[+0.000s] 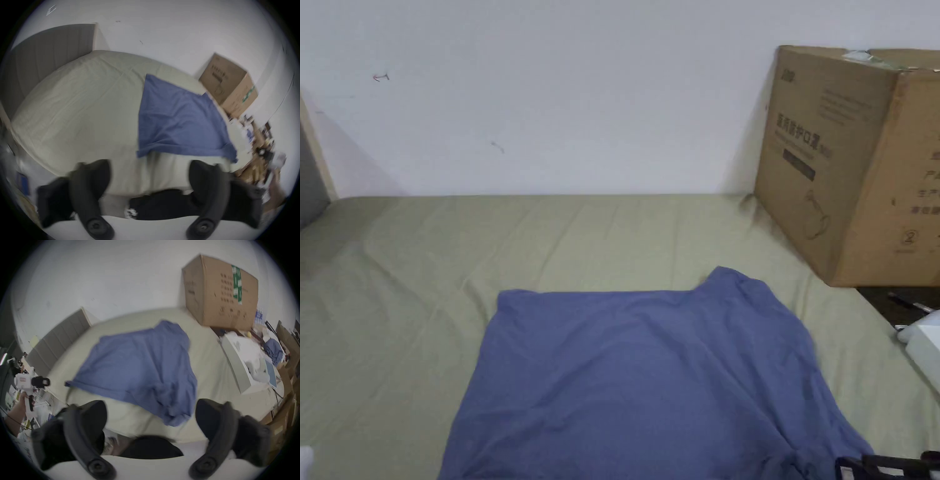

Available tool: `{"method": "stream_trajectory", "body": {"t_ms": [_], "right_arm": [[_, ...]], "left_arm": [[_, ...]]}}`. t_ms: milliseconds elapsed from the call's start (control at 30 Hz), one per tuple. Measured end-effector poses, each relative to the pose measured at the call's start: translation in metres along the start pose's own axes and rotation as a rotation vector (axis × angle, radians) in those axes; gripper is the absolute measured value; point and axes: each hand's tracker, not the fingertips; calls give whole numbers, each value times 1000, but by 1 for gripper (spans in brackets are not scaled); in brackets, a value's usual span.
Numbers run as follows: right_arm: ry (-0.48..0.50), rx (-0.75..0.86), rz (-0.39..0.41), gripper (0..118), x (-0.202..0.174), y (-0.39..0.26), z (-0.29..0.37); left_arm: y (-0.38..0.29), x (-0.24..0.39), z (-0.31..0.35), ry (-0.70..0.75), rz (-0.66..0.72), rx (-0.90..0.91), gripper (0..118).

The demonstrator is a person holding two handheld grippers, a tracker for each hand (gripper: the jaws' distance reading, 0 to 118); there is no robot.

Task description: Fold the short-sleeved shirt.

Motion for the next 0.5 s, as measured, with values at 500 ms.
{"method": "stream_trajectory", "body": {"t_ms": [500], "right_arm": [[168,65,47,0,-74,3,-21]], "left_arm": [[7,26,-38,98,-365,-73,0]]}}
